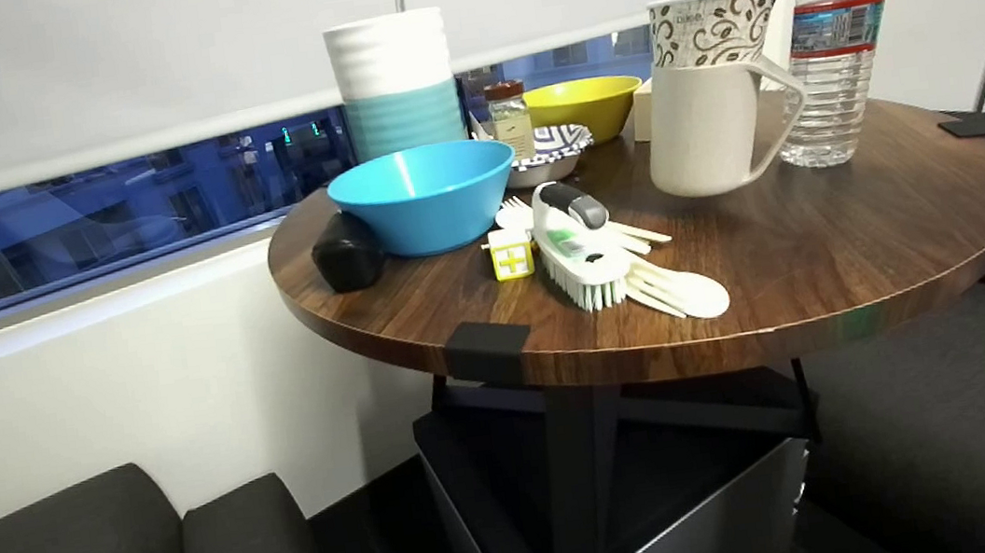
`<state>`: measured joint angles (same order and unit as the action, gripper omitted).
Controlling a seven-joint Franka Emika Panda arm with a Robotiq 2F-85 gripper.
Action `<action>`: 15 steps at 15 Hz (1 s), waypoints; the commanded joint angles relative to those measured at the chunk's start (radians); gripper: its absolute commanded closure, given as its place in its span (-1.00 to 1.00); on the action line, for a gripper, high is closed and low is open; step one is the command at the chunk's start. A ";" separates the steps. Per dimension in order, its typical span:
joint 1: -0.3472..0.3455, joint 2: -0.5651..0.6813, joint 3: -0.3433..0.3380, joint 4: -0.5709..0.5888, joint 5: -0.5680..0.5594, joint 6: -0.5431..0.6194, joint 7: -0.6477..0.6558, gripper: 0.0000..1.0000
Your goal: Put the bottle of water and the paper cup in the table
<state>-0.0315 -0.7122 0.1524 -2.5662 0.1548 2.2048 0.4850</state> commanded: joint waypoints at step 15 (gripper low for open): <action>-0.034 -0.015 0.020 -0.007 -0.043 -0.006 0.022 0.98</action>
<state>-0.0509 -0.7120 0.1621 -2.5680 0.1236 2.2018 0.4938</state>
